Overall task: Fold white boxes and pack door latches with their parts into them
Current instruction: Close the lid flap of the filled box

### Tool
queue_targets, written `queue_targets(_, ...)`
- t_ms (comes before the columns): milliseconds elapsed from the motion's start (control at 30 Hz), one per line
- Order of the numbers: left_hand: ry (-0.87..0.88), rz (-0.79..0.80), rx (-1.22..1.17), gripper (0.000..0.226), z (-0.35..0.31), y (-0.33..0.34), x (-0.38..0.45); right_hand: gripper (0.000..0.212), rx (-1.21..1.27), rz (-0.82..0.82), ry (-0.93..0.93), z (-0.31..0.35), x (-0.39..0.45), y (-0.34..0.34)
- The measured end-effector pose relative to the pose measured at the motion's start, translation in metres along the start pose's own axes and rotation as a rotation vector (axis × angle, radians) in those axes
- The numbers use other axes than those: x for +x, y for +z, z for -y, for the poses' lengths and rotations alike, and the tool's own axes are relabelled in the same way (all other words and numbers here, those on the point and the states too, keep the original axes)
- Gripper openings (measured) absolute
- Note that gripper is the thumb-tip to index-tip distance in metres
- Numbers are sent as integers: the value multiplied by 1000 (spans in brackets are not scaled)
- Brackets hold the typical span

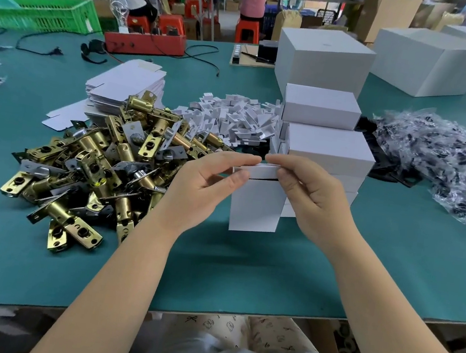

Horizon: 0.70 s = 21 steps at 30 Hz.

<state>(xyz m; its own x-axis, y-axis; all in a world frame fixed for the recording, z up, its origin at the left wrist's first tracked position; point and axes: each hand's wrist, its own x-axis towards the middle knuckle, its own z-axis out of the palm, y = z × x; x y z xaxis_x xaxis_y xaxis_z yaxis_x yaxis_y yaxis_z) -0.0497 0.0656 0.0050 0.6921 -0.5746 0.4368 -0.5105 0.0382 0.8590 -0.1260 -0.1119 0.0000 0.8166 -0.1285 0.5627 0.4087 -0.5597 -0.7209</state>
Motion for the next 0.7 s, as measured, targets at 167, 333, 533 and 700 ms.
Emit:
queue_targets(167,102,-40,53,26,2,1,-2,25,-27,30,-67,-6,-3,-2)
queue_targets(333,162,-35,177,22,5,-1,-3,30,-70,79,-99,-15,-12,-2)
queue_targets(533,136,1,290,27,2,-3,-6,27,-72,45,-78,-15,-11,1)
queue_targets(700,-76,202,333,59,-4,-4,13,54,3,9,32,-18,-18,5)
